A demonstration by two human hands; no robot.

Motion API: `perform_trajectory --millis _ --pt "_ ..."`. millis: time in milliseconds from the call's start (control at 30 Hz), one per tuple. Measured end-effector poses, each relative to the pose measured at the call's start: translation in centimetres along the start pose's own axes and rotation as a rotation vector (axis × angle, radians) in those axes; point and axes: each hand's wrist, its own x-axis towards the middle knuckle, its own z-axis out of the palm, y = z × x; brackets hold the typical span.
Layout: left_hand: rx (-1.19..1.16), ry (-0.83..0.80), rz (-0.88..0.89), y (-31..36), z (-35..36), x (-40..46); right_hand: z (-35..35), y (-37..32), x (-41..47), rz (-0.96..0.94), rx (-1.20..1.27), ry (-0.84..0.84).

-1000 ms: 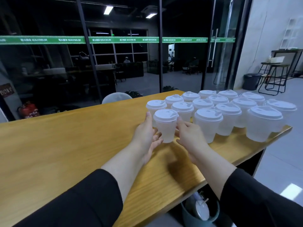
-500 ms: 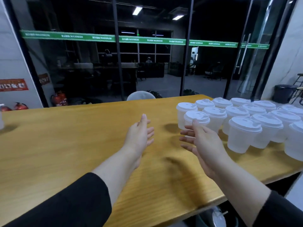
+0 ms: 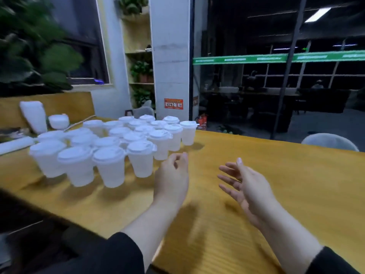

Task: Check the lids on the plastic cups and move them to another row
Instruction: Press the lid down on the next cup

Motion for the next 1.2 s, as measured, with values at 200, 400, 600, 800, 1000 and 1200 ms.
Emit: perform_trajectory --millis 200,400,600,800,1000,1200 --pt "0.008 0.294 0.059 -6.1 -6.4 2.2 11.6 4.5 2.5 0.001 -0.036 -0.173" --pt "0.05 0.174 -0.089 -9.9 -6.0 5.2 17.3 7.0 5.2 0.025 -0.032 -0.28" --pt "0.009 0.103 -0.131 -9.3 -5.5 6.5 19.3 7.8 6.5 0.056 0.045 -0.38" --pt "-0.129 0.037 -0.099 -8.0 -5.2 6.0 17.3 7.2 6.5 -0.026 -0.02 -0.376" --pt "-0.299 -0.095 -0.171 -5.0 -0.6 4.9 9.8 4.6 5.4 -0.196 -0.251 -0.281" --pt "-0.337 -0.362 -0.241 -1.6 7.4 1.4 -2.9 1.5 3.7 -0.274 -0.463 -0.085"
